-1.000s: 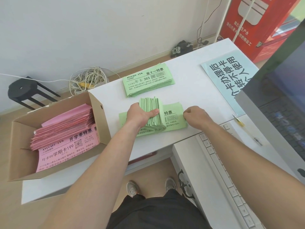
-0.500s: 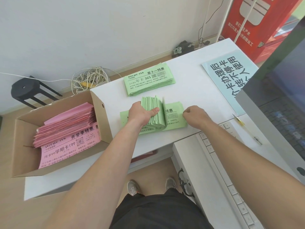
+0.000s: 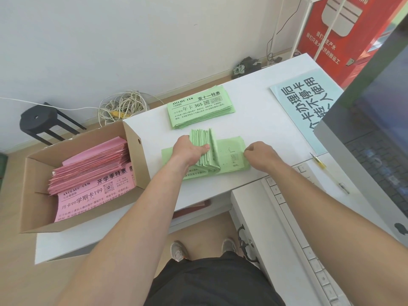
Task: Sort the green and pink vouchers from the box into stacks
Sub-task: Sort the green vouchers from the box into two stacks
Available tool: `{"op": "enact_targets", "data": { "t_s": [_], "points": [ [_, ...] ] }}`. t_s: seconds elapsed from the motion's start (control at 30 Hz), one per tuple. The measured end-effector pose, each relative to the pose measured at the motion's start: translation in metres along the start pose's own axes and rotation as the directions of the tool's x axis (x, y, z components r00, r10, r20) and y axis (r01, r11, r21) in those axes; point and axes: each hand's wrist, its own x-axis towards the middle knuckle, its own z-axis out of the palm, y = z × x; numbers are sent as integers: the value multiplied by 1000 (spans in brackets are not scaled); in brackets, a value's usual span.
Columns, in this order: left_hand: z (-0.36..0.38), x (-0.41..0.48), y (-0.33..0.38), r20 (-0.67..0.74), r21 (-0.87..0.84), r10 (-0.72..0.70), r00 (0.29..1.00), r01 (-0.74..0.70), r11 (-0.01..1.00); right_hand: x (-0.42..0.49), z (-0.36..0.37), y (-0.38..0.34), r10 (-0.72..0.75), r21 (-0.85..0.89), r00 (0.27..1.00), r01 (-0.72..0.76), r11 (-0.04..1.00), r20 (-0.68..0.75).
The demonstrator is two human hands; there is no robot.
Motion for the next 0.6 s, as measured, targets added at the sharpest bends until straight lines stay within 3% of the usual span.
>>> {"op": "enact_targets", "data": {
  "t_s": [0.6],
  "points": [
    [-3,-6,3,15,60,12,1000,-13,998,3,-1,2,-20,-29,1000,20,999,17]
  ]
}}
